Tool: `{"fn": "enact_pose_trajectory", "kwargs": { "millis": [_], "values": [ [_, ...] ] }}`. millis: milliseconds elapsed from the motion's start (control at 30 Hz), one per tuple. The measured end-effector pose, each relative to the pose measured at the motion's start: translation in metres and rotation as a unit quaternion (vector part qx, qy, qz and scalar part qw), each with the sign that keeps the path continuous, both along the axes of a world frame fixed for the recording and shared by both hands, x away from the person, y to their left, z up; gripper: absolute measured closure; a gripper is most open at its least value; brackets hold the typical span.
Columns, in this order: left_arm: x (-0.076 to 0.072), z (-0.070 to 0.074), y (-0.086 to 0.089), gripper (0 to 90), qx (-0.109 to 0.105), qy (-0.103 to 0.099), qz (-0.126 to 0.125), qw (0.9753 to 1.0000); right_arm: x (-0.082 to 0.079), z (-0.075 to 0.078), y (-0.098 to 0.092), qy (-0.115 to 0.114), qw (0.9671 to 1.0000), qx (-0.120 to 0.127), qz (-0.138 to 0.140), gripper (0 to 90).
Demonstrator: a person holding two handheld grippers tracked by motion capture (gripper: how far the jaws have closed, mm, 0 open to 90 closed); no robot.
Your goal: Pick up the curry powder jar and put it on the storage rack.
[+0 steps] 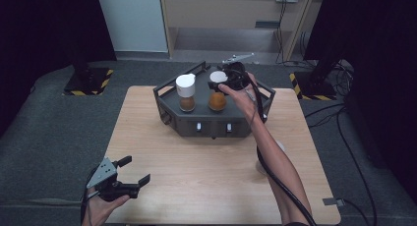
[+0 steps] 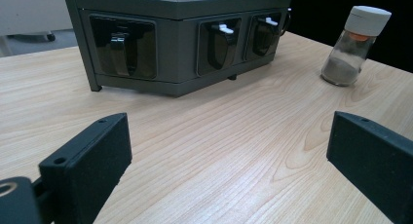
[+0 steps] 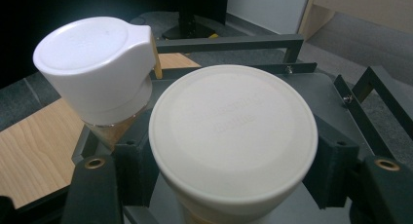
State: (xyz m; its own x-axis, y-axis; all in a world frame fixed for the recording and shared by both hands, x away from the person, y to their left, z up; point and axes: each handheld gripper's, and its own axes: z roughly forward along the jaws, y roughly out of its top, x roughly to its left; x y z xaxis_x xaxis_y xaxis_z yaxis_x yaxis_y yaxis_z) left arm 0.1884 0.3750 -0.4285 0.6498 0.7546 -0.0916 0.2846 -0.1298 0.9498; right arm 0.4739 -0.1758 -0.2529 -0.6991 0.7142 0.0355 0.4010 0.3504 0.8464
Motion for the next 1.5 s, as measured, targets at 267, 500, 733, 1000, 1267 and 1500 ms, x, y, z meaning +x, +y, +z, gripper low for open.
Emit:
{"fn": "enact_pose_trajectory", "kwargs": {
  "millis": [267, 500, 733, 1000, 1267, 1500],
  "values": [
    [0.0, 0.0, 0.0, 1.5, 0.001, 0.0, 0.0, 1.0, 0.003, -0.003, 0.002, 0.006, 1.0, -0.001, 0.0, 33.8],
    [0.0, 0.0, 0.0, 1.5, 0.002, -0.001, -0.001, 1.0, 0.001, -0.007, 0.003, 0.0, 1.0, 0.003, -0.002, 33.6],
    [0.0, 0.001, -0.001, 1.5, 0.003, -0.001, -0.001, 1.0, -0.002, -0.01, 0.001, -0.007, 0.9999, 0.014, -0.006, 29.9],
    [0.0, 0.001, -0.001, 1.5, 0.003, -0.001, -0.002, 1.0, -0.017, -0.008, 0.004, -0.042, 0.9986, 0.007, -0.032, 10.1],
    [0.0, 0.001, -0.001, 1.5, 0.004, -0.001, -0.001, 1.0, -0.028, 0.0, -0.006, -0.065, 0.9972, 0.017, -0.032, 6.8],
    [0.0, 0.001, -0.001, 1.5, 0.005, -0.001, 0.0, 1.0, -0.039, 0.01, -0.015, -0.073, 0.9967, 0.023, -0.026, 5.4]
  ]
}}
